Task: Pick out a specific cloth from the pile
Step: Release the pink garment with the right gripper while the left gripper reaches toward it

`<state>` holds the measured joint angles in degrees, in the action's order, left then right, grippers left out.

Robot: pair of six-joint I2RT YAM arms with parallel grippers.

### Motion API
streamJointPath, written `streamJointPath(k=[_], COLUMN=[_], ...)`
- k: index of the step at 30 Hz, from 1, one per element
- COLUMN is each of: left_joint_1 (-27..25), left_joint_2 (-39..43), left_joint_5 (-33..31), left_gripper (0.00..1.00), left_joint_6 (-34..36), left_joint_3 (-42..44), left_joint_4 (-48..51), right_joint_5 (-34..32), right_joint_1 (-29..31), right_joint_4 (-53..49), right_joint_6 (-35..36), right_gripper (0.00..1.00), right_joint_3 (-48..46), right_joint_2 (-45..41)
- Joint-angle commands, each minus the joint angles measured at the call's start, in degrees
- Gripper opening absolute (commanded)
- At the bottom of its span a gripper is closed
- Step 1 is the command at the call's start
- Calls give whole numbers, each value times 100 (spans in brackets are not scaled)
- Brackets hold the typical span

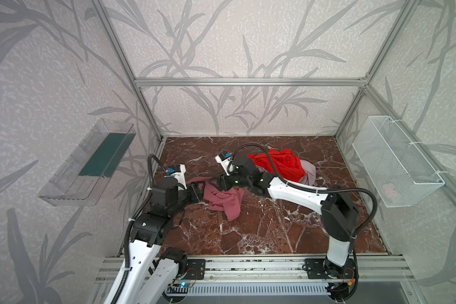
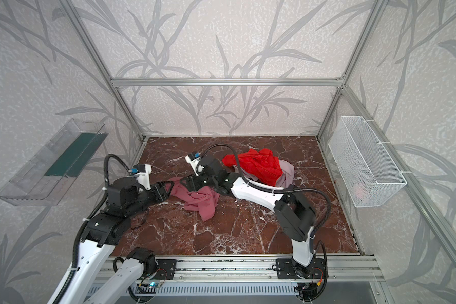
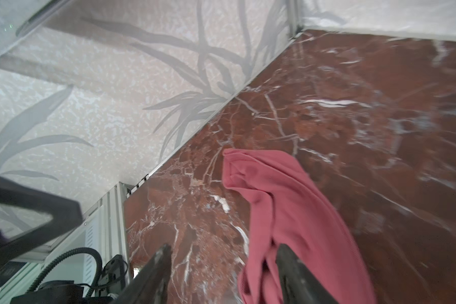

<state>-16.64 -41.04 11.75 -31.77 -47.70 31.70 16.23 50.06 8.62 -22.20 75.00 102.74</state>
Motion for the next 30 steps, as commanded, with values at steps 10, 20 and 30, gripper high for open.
streamJointPath(k=[10,20,30], left_joint_1=[-2061,-2151,-2150], left_joint_2=[-3143,-5120,-5768], left_joint_5=[-663,-380,-1161], left_gripper=[44,39,41], left_joint_6=[134,-7,399], left_joint_3=[-78,-540,-1199], left_joint_4=[-2590,-3174,-2324], right_joint_5=[-1104,-1171,-1025], right_joint_1=[-1209,-1940,-2068], right_joint_4=[-81,-877,-715], right_joint_6=[-300,-469,-487], right_gripper=[60,58,58], right_joint_3=[-3451,-4454,-4512], right_joint_2=[-3521,-5233,-5032])
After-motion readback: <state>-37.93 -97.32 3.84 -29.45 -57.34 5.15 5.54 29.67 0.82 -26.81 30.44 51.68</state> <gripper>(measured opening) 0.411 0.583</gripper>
